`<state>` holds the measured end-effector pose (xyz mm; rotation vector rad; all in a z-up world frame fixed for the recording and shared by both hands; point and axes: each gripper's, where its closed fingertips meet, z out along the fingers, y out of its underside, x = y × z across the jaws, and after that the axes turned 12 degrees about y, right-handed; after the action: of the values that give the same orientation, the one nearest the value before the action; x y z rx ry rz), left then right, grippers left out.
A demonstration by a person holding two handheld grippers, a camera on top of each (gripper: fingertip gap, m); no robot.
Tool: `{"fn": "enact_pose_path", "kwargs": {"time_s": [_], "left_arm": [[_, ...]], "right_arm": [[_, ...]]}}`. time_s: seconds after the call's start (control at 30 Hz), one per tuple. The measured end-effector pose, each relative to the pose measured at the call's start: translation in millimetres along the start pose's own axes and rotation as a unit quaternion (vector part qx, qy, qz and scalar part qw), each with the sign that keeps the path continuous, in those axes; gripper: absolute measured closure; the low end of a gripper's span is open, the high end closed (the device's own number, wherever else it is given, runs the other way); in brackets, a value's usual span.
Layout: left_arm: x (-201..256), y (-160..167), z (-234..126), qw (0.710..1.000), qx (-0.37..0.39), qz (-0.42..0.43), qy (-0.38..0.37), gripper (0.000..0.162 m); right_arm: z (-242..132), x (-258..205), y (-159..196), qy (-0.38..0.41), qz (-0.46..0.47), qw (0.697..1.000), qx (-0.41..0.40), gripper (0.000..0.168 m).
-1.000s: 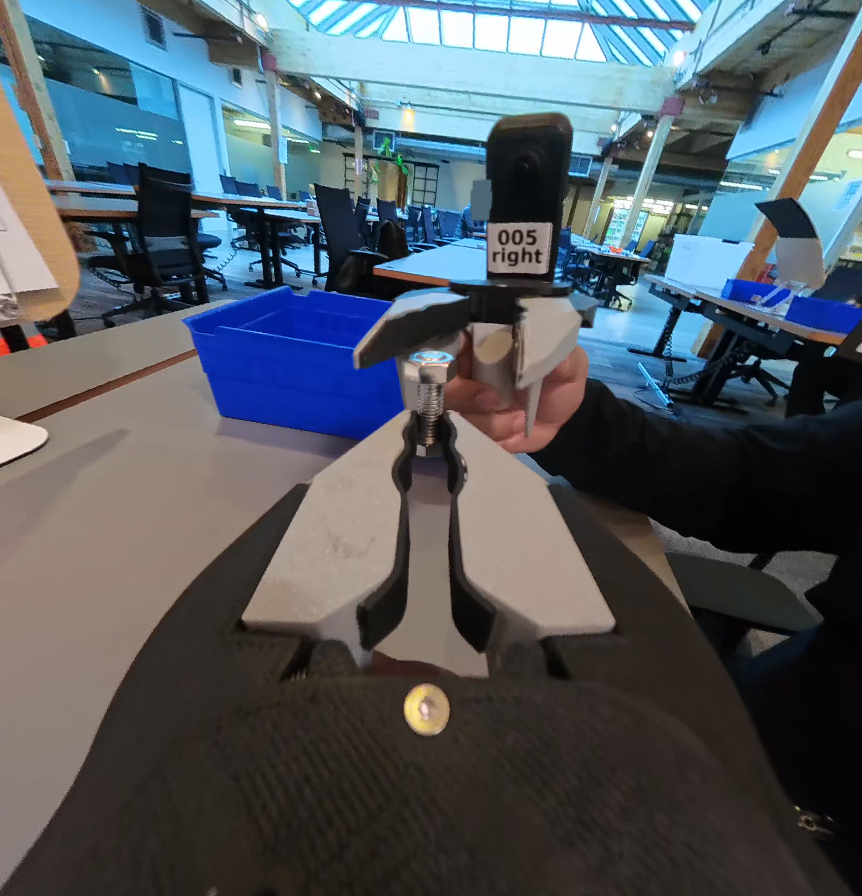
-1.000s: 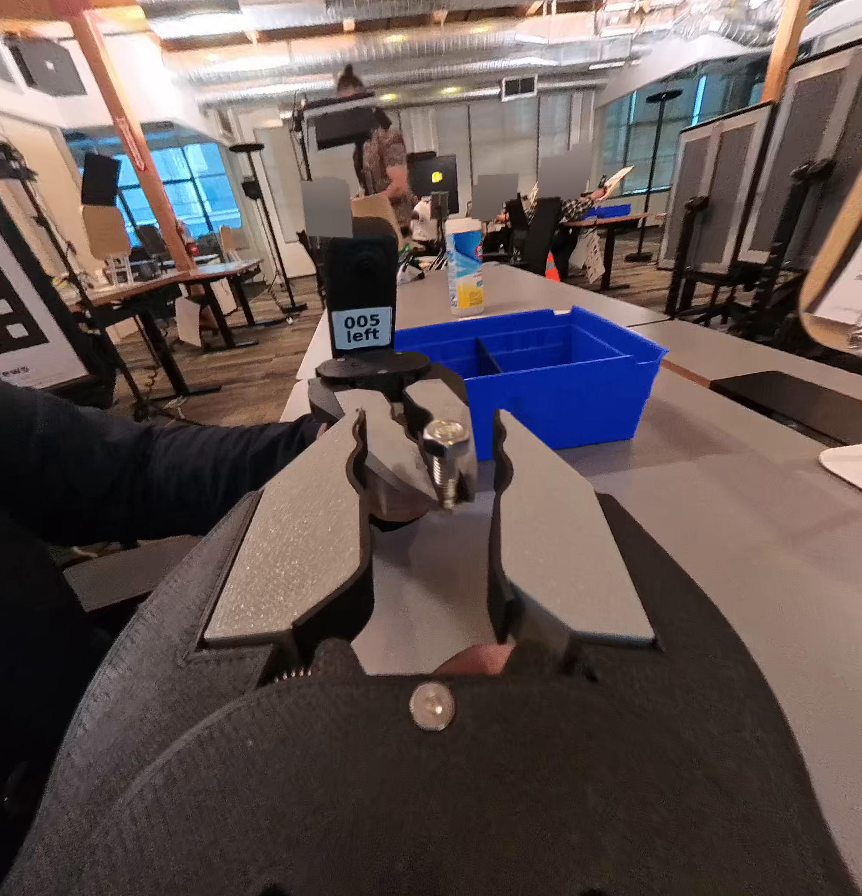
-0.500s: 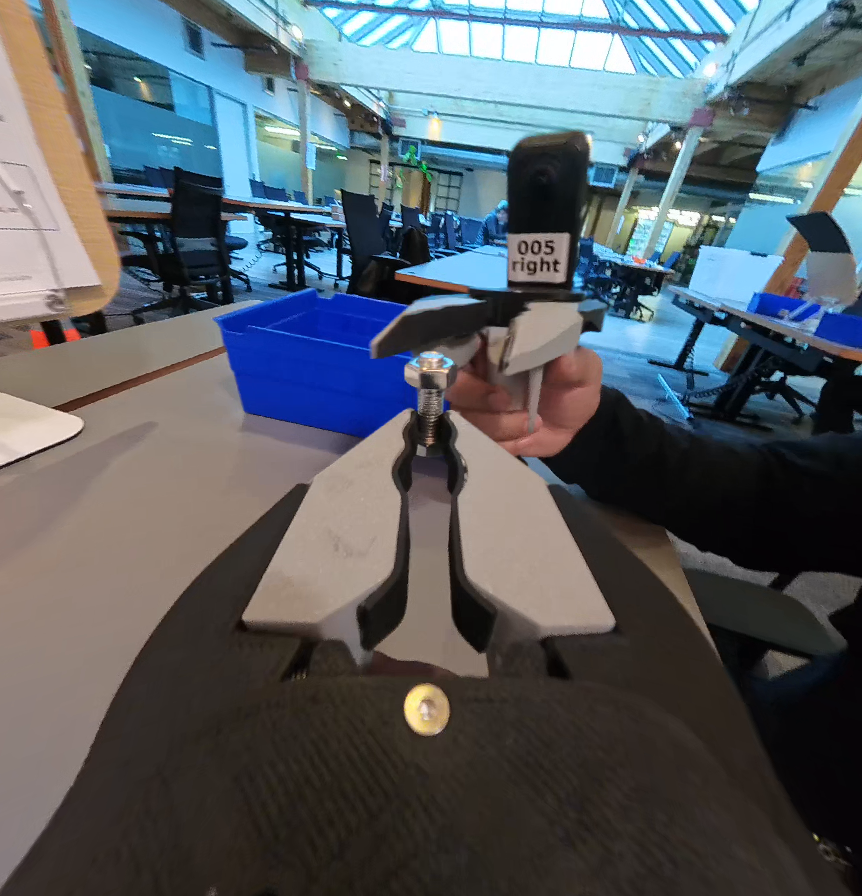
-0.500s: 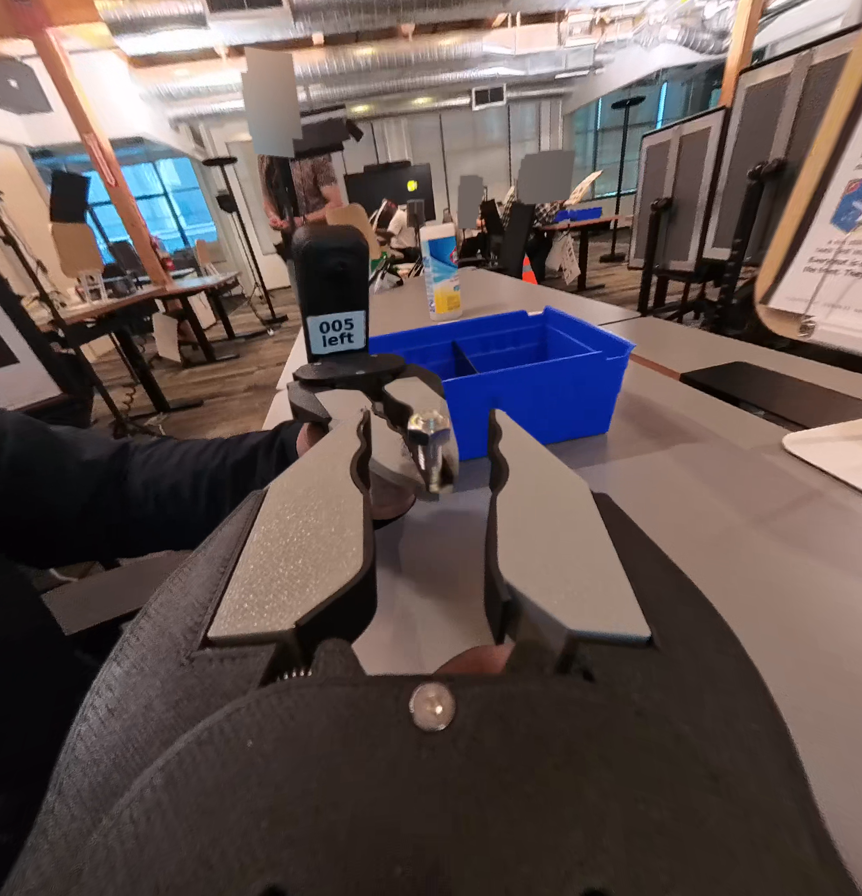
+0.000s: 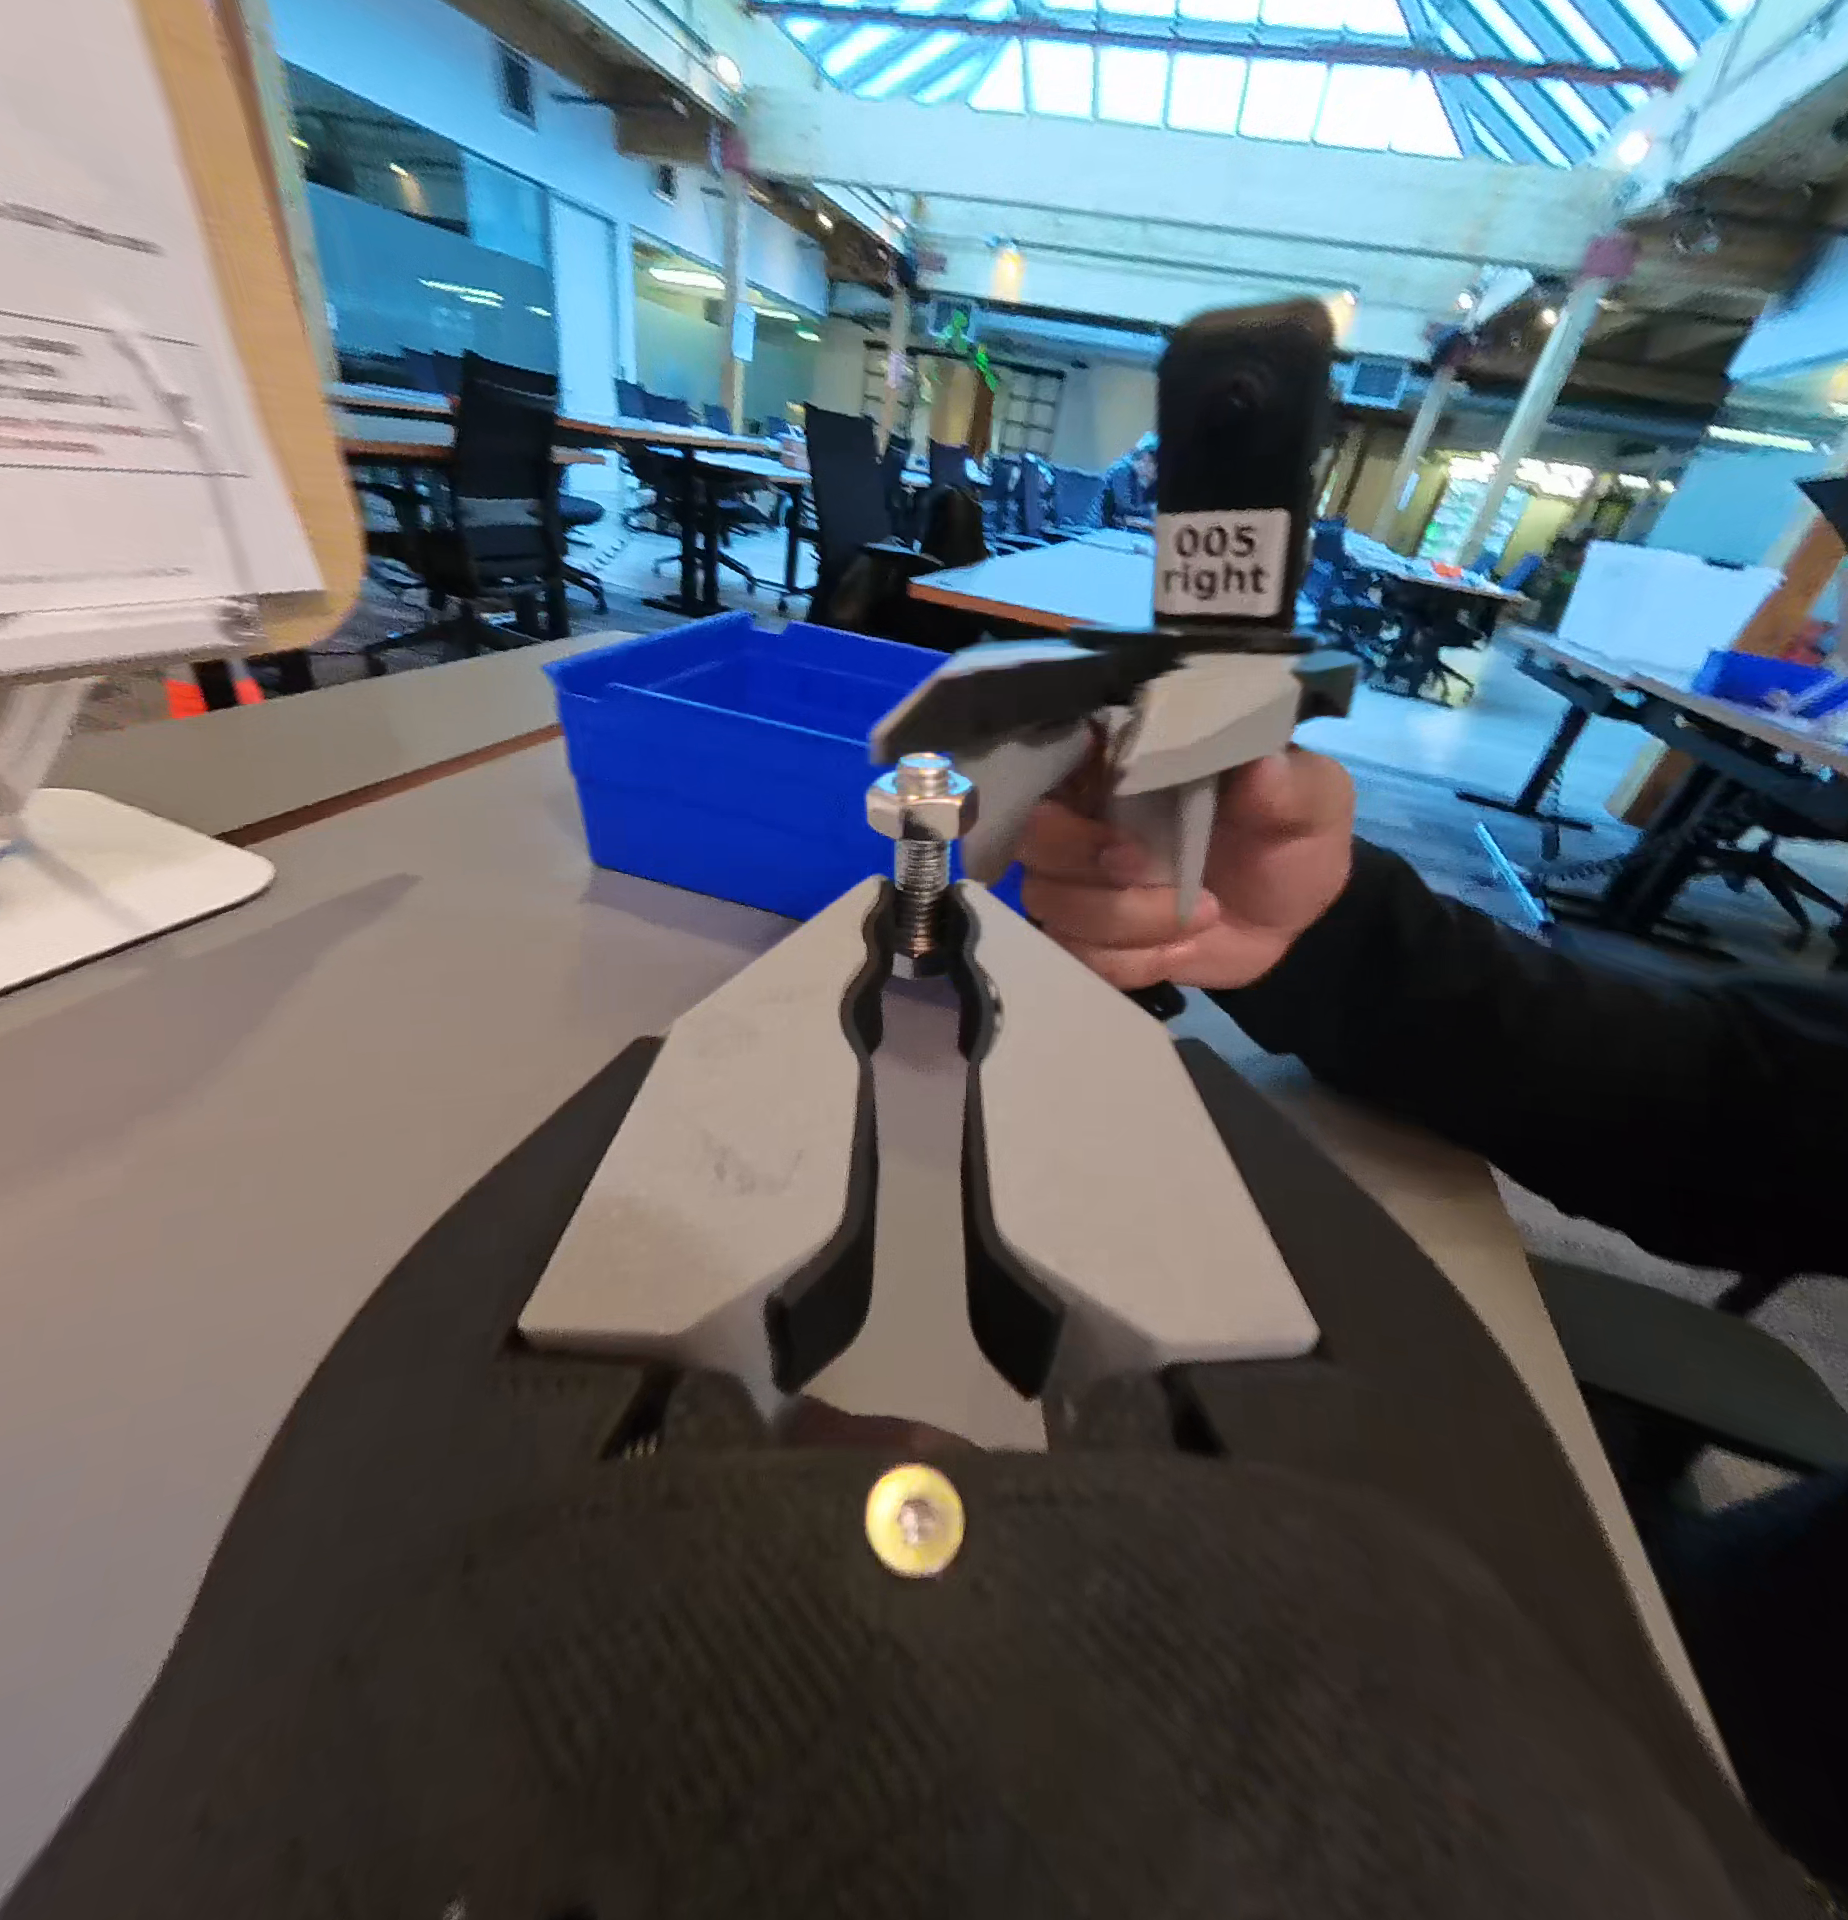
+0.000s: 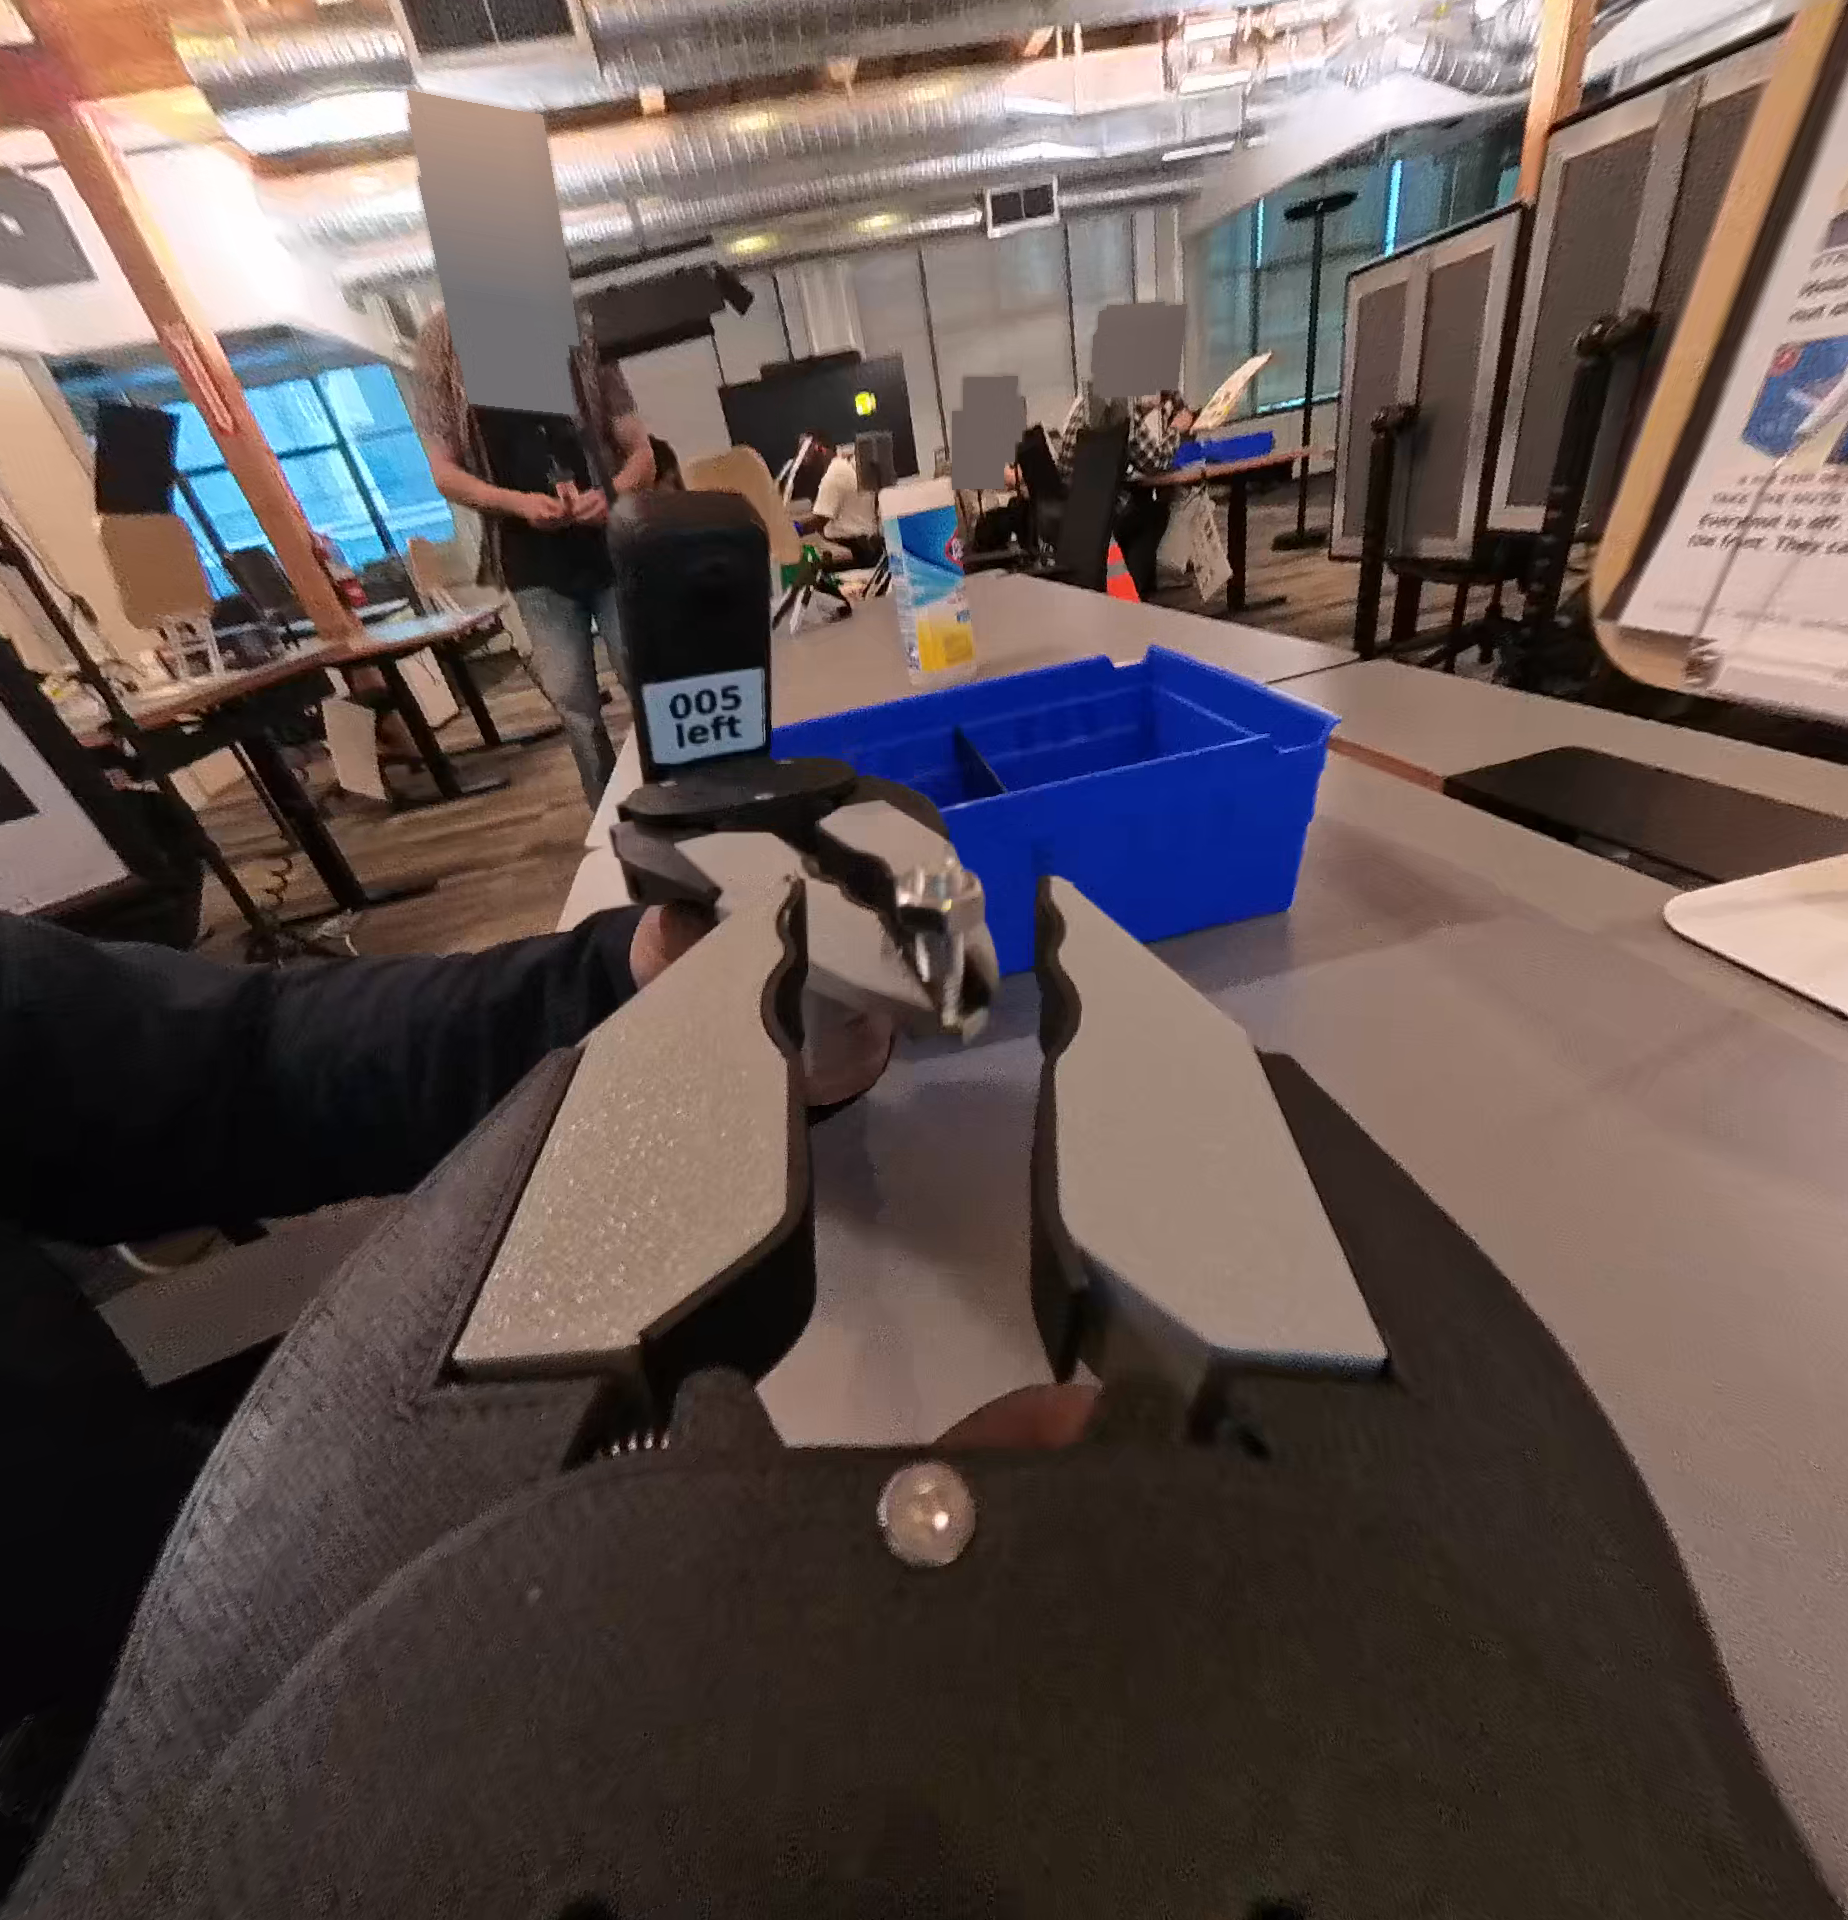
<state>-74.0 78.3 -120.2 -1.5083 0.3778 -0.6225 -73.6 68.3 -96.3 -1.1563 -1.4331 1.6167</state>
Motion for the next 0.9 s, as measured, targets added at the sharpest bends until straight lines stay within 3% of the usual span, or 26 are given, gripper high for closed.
{"fn": "enact_pose_path", "kwargs": {"time_s": [0.1,0.2,0.23,0.27,0.37,0.53,0.7,0.77,0.9], "left_arm": [[14.8,10.6,13.5,0.999,-0.028,0.011,0.028,0.156],[6.6,7.1,9.6,0.999,-0.022,0.024,0.001,0.155],[1.5,2.1,4.6,1.0,-0.008,0.02,-0.01,0.155],[-6.4,-3.2,-1.7,1.0,0.007,0.012,-0.028,0.156],[-13.0,-9.1,-12.8,0.999,0.029,-0.019,-0.021,0.156],[-1.0,-1.9,0.4,1.0,0.005,0.002,-0.007,0.156],[4.6,5.6,8.7,1.0,-0.014,0.008,0.001,0.155],[-3.7,1.4,2.6,1.0,0.001,0.0,-0.016,0.156],[-15.1,3.1,-6.3,0.999,0.008,-0.034,-0.02,0.156]], "right_arm": [[5.4,-9.6,7.6,-0.016,-0.011,1.0,-0.016,0.131],[0.1,-11.5,4.0,-0.024,-0.012,1.0,-0.012,0.127],[-4.8,-12.5,0.1,-0.034,-0.009,0.999,-0.005,0.147],[-10.3,-15.0,-5.3,-0.049,-0.002,0.999,0.007,0.15],[-15.9,-4.1,-18.7,-0.033,0.024,0.998,0.038,0.137],[-1.7,2.3,-0.4,-0.005,0.018,1.0,-0.002,0.13],[6.0,-8.2,11.3,-0.019,0.002,0.999,-0.03,0.129],[0.1,-4.3,5.1,-0.011,-0.01,1.0,-0.015,0.15],[-7.2,6.6,-11.9,0.005,0.024,0.999,0.025,0.138]]}}
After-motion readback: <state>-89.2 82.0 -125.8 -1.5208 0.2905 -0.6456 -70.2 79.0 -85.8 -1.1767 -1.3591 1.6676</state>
